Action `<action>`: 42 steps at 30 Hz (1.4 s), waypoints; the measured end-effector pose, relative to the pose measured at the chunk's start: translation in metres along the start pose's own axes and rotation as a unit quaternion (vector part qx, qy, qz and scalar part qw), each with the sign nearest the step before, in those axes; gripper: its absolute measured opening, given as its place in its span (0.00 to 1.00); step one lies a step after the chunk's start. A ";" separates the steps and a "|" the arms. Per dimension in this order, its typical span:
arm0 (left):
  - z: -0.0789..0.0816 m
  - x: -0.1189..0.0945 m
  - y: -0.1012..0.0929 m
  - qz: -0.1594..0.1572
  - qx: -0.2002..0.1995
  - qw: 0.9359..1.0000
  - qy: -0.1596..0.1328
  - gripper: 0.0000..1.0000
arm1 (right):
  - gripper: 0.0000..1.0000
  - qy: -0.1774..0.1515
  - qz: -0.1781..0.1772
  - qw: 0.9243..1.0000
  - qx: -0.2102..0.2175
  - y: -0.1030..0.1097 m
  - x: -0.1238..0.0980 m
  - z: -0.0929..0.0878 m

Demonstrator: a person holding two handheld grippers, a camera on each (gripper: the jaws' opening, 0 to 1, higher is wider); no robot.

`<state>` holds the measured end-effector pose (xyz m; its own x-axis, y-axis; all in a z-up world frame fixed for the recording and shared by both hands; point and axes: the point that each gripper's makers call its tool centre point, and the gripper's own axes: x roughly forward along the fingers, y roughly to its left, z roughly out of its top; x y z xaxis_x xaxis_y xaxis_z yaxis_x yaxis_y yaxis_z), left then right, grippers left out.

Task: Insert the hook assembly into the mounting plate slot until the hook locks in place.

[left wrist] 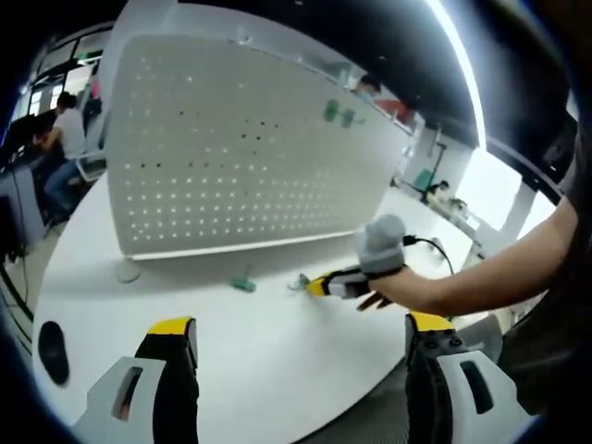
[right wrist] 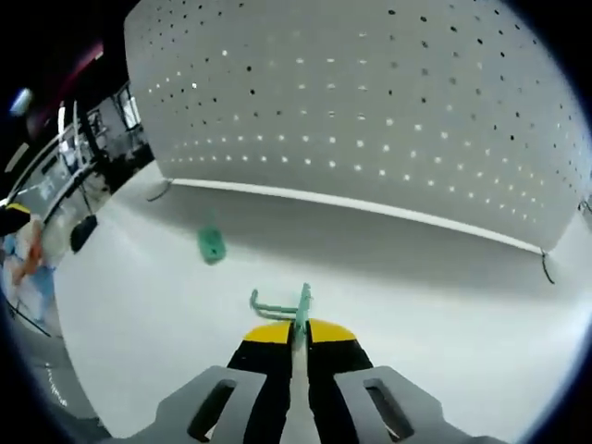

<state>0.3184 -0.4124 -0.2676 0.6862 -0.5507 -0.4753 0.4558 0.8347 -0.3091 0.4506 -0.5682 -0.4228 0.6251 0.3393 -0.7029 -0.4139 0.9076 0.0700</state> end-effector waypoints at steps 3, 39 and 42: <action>0.000 0.000 -0.001 -0.001 0.001 1.000 0.000 0.95 | 0.01 -0.003 0.000 1.000 -0.006 -0.002 -0.001 -0.001; 0.039 -0.001 -0.006 -0.024 -0.057 0.996 -0.058 0.80 | 0.00 -0.191 0.088 0.978 0.008 0.056 -0.110 0.098; 0.040 -0.001 -0.006 -0.024 -0.061 0.996 -0.059 0.79 | 0.00 -0.203 0.105 0.974 0.005 0.071 -0.124 0.100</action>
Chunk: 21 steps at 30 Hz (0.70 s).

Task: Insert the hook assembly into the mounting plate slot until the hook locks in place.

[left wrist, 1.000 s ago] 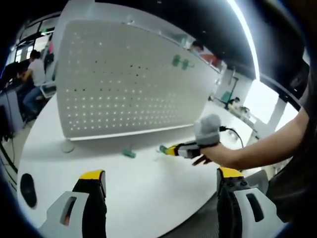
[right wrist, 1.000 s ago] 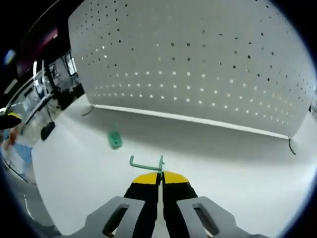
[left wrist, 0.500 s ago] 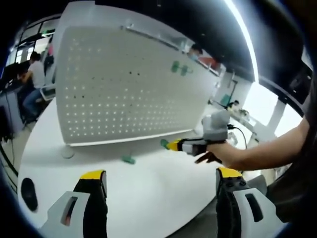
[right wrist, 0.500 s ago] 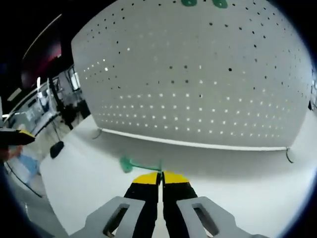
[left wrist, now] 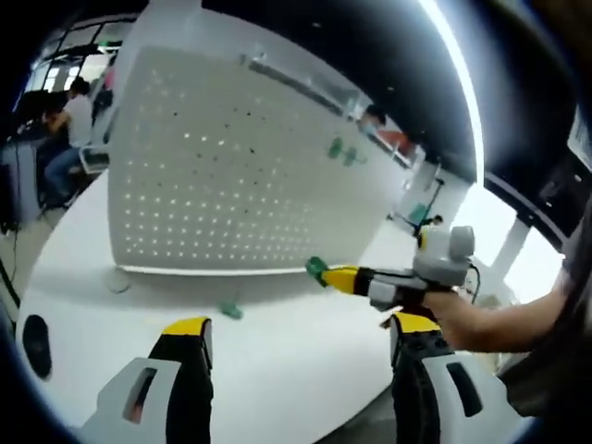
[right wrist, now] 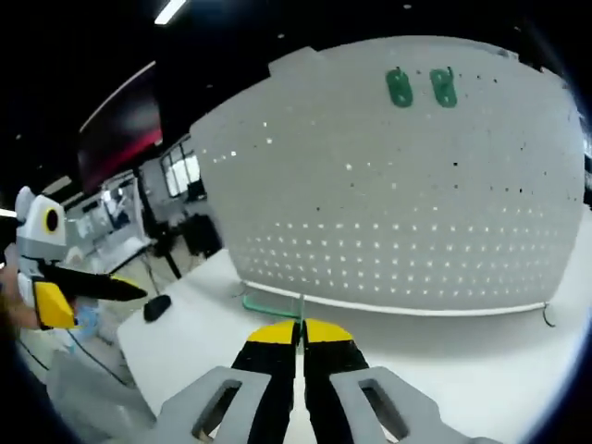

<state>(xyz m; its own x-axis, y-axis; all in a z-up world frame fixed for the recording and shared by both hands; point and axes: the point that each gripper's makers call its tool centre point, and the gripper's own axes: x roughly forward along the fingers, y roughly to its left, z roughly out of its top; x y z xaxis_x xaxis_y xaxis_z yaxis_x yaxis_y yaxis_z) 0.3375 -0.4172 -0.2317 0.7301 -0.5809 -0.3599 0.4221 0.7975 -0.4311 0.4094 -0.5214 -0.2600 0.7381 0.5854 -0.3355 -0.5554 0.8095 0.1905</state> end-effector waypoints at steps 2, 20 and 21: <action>0.000 0.001 0.000 0.000 0.001 1.000 0.002 0.78 | 0.00 -0.009 0.010 1.000 -0.002 0.011 -0.005 0.004; 0.005 0.003 -0.018 -0.053 -0.057 0.997 -0.021 0.51 | 0.00 -0.025 0.056 0.997 -0.051 0.081 -0.023 -0.003; 0.004 0.004 -0.018 -0.055 -0.060 0.997 -0.019 0.51 | 0.00 -0.025 0.058 0.997 -0.050 0.082 -0.024 -0.003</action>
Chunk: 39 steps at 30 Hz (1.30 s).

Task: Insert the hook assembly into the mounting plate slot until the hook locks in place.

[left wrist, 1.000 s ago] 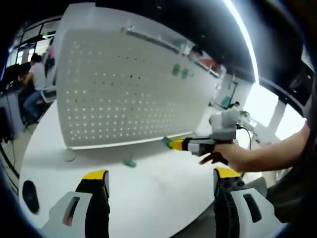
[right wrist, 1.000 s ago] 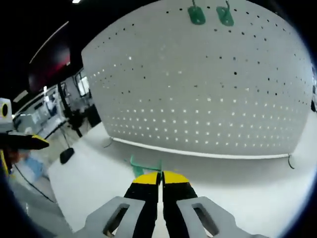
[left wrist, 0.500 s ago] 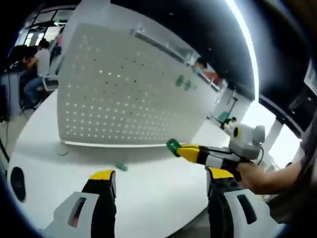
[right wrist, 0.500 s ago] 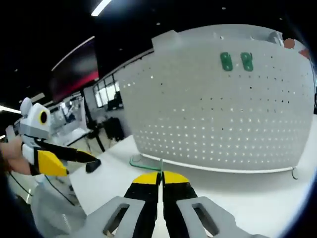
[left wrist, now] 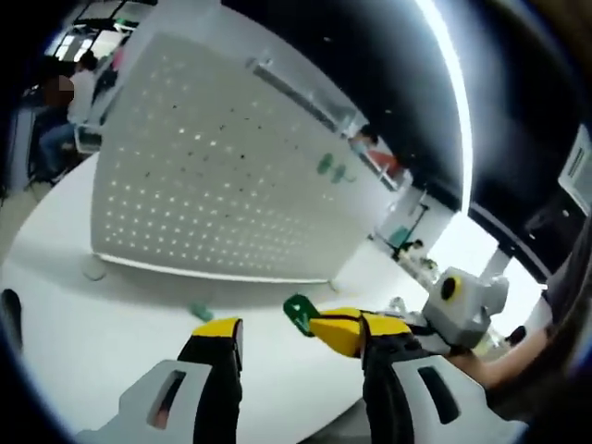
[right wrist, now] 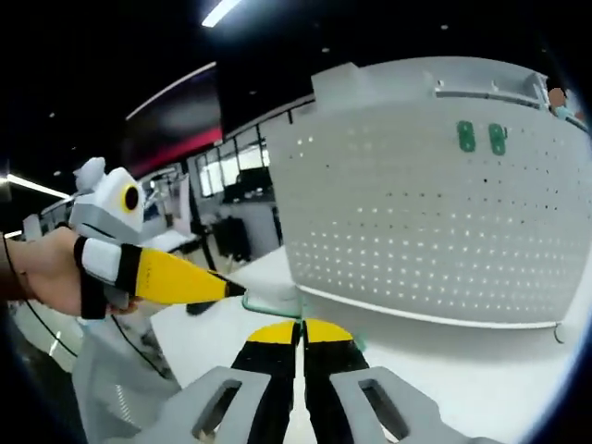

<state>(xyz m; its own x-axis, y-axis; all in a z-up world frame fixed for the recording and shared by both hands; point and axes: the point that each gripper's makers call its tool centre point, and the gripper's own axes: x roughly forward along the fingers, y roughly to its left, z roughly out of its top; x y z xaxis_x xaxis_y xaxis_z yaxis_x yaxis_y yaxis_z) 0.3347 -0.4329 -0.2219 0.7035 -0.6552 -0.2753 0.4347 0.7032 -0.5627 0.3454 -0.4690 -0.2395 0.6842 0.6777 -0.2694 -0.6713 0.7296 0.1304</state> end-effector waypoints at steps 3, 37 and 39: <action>-0.005 0.000 0.000 0.000 0.003 1.000 0.009 0.45 | 0.00 0.000 0.005 1.000 -0.002 0.004 0.000 0.000; -0.002 -0.005 -0.009 -0.046 -0.094 0.994 -0.011 0.06 | 0.00 -0.035 0.025 0.997 -0.059 0.025 -0.005 0.018; -0.002 -0.006 -0.009 -0.048 -0.098 0.994 -0.012 0.05 | 0.00 -0.036 0.025 0.997 -0.062 0.026 -0.006 0.019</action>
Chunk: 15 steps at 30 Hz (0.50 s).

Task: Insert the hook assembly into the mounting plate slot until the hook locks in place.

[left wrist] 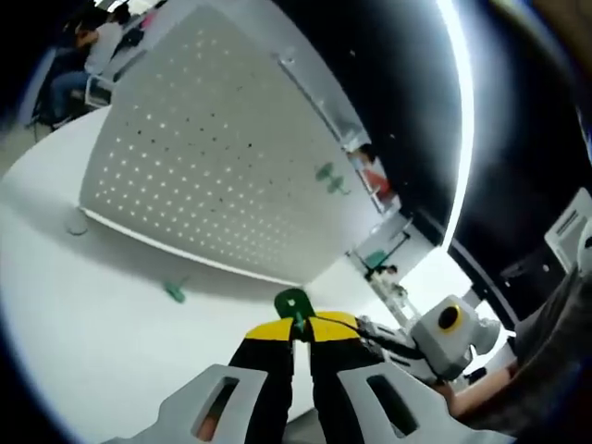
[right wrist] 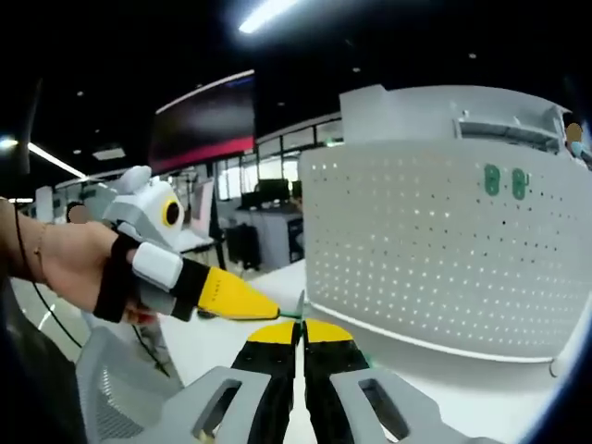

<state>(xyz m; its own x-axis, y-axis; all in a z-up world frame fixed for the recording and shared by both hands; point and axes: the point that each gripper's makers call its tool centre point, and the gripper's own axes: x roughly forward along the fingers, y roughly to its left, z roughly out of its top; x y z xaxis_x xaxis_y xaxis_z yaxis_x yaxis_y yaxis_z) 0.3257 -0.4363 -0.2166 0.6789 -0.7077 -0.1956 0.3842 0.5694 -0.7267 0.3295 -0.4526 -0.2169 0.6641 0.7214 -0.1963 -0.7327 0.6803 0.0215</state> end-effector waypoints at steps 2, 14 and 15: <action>0.001 -0.001 0.000 -0.001 -0.011 1.000 -0.004 0.05 | 0.00 -0.001 0.001 1.000 -0.002 0.000 0.000 0.001; -0.002 0.002 -0.007 0.021 0.031 0.999 0.013 0.02 | 0.00 0.010 0.000 1.000 0.010 -0.001 -0.001 -0.001; -0.002 0.003 -0.008 0.025 0.034 0.999 0.015 0.02 | 0.00 0.012 -0.001 1.000 0.010 -0.001 -0.001 -0.002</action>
<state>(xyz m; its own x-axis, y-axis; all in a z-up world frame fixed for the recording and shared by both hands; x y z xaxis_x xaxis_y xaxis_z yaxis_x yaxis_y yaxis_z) 0.3232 -0.4438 -0.2129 0.6796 -0.6895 -0.2505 0.3932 0.6306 -0.6692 0.3296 -0.4545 -0.2182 0.6612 0.7174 -0.2192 -0.7284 0.6839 0.0412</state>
